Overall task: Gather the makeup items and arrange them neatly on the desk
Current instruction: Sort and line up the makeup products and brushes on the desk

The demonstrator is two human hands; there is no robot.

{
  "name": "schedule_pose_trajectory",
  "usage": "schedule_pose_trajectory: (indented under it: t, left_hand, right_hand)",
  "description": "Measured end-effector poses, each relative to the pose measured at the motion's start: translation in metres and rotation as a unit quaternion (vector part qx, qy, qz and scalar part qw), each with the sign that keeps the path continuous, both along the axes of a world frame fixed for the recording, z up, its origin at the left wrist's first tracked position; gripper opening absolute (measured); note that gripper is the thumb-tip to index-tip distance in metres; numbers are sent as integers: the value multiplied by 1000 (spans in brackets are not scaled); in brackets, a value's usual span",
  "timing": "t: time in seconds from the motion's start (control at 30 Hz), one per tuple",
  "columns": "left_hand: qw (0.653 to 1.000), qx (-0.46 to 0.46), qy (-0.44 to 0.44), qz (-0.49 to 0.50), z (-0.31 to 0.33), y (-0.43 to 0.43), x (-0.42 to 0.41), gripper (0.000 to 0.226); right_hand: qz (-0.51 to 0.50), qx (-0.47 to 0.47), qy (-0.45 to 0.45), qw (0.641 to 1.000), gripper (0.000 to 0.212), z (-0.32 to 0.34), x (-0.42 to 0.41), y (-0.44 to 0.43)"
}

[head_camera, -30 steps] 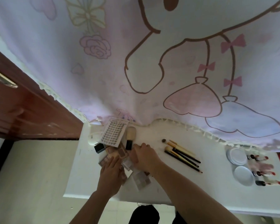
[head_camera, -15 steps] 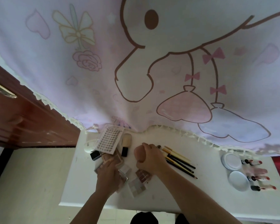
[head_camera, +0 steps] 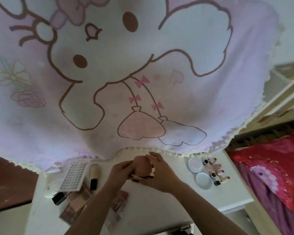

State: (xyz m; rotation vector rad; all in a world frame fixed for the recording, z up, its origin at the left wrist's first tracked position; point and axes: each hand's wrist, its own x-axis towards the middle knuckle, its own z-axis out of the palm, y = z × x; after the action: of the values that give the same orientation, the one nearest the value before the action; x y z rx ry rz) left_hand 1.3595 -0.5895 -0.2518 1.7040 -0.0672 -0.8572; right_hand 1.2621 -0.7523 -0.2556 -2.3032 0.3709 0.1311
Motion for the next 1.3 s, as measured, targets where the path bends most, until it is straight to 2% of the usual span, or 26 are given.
schedule_pose_trajectory:
  t: [0.1, 0.23, 0.4, 0.53, 0.6, 0.7, 0.77, 0.83, 0.97, 1.03, 1.13, 1.3]
  left_hand:
    - [998, -32, 49, -13, 7, -24, -5, 23]
    - [994, -74, 68, -41, 14, -43, -20, 23]
    - [993, -48, 89, -61, 13, -56, -31, 42]
    - [992, -27, 78, -100, 17, -61, -36, 46]
    - [989, -44, 94, -104, 18, -61, -38, 42]
    - [985, -106, 94, -97, 16, -58, -37, 28]
    - [987, -110, 72, -89, 16, -55, -34, 25]
    - [986, -119, 60, -100, 15, -54, -32, 27]
    - [983, -138, 57, -103, 19, -51, -33, 42]
    - [983, -148, 69, -88, 19, -52, -35, 37]
    - [977, -170, 115, -63, 23, -54, -35, 35]
    - [956, -202, 78, -196, 33, -55, -40, 35]
  right_hand:
    - [9, 8, 1, 1000, 97, 11, -21, -27]
    - [-32, 56, 0, 998, 79, 18, -41, -44]
    - [-89, 139, 29, 986, 49, 21, -59, -38]
    - [-103, 160, 26, 981, 54, 29, -66, -32]
    - [-117, 169, 29, 978, 51, 24, -71, -33]
    - [-168, 225, 24, 959, 75, 16, -77, -38]
    - [-200, 298, -7, 933, 72, 17, -79, -41]
    - [-213, 352, -27, 911, 59, 24, -80, -43]
    - [-181, 286, -65, 939, 35, 32, -76, -45]
    - [-186, 227, -103, 950, 31, 30, -74, -43]
    - [-209, 177, -161, 948, 32, 25, -72, -40]
    - [-224, 164, -181, 943, 34, 26, -73, -34]
